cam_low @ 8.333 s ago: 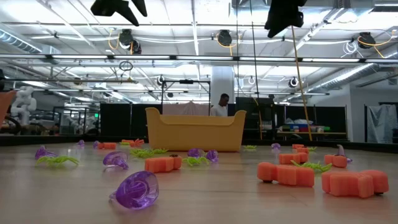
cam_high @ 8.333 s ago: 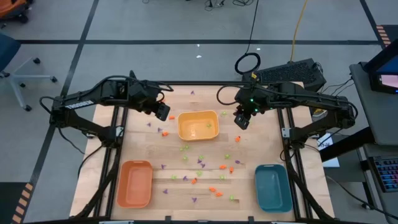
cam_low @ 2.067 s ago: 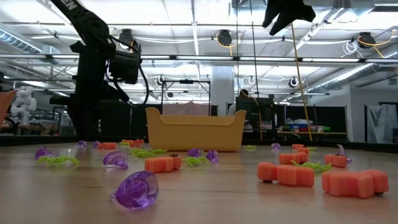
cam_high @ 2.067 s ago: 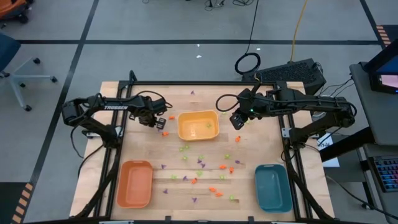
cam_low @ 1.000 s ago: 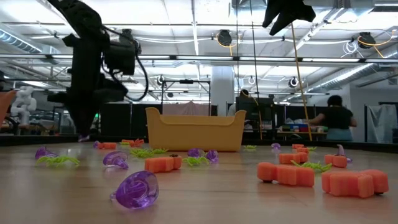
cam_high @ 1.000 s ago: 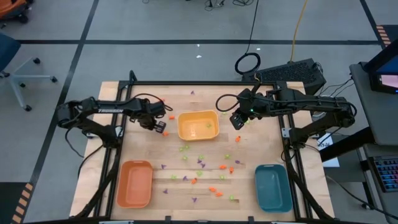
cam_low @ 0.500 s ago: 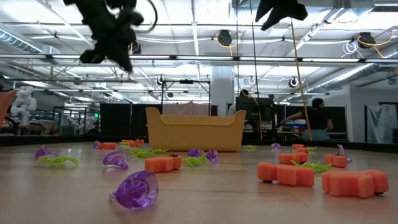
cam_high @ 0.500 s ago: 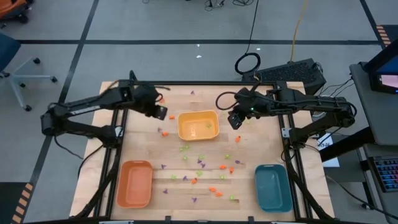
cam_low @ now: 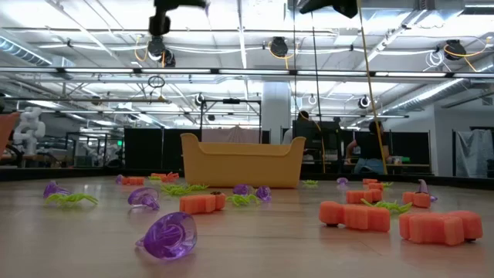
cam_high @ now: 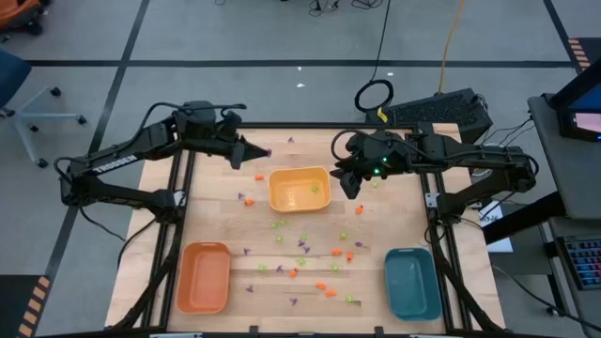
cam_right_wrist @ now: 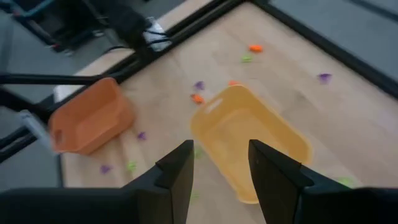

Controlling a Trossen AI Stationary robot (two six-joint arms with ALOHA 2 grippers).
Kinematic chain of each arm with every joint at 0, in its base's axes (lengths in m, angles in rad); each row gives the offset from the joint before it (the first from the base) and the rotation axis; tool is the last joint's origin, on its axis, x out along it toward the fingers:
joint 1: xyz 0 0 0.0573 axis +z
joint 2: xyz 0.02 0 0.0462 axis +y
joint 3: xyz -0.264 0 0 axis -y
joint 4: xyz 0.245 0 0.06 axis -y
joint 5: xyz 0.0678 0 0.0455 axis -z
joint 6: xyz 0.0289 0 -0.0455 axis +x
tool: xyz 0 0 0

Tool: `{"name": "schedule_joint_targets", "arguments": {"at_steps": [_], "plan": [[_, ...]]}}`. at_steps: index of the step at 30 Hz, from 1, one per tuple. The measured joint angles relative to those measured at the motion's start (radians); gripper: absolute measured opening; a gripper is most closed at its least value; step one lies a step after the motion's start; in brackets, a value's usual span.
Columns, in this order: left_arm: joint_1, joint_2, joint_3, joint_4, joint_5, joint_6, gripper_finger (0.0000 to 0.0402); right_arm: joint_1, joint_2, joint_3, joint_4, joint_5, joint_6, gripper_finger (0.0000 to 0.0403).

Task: Sort Halloween decoration
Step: Put the violet witch hat toy into the blue bin

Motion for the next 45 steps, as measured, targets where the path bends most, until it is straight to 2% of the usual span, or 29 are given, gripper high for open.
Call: {"name": "schedule_joint_targets", "arguments": {"at_steps": [4, 9, 18, 23, 32, 35, 38, 45], "plan": [[-0.015, 0.000, 0.000, 0.140, 0.075, 0.024, 0.0000, 0.001, 0.000, 0.000, 0.031, -0.026, -0.004, 0.0141], [-0.035, 0.005, 0.000, 0.257, 0.115, 0.015, 0.0000, 0.006, 0.000, 0.000, 0.069, -0.025, 0.000, 0.0141], [-0.072, 0.005, 0.000, 0.348, 0.143, 0.051, 0.0000, 0.006, 0.000, 0.000, 0.086, -0.025, 0.005, 0.0141], [-0.093, 0.005, 0.000, 0.347, 0.144, 0.240, 0.0000, 0.006, 0.000, 0.000, 0.085, -0.024, -0.001, 0.0141], [-0.124, 0.005, 0.000, 0.347, 0.115, 0.823, 0.0000, 0.006, 0.000, 0.000, 0.084, -0.024, -0.027, 0.0141], [-0.128, 0.005, 0.000, 0.347, 0.114, 0.965, 0.0000, 0.006, 0.000, 0.000, 0.084, -0.024, -0.027, 0.0141], [-0.130, 0.005, 0.000, 0.347, 0.114, 1.040, 0.0000, 0.006, 0.000, 0.000, 0.084, -0.024, -0.031, 0.0141], [-0.130, 0.005, 0.000, 0.347, 0.114, 1.036, 0.0000, 0.006, 0.000, 0.000, 0.084, -0.024, -0.057, 0.0141]]}}
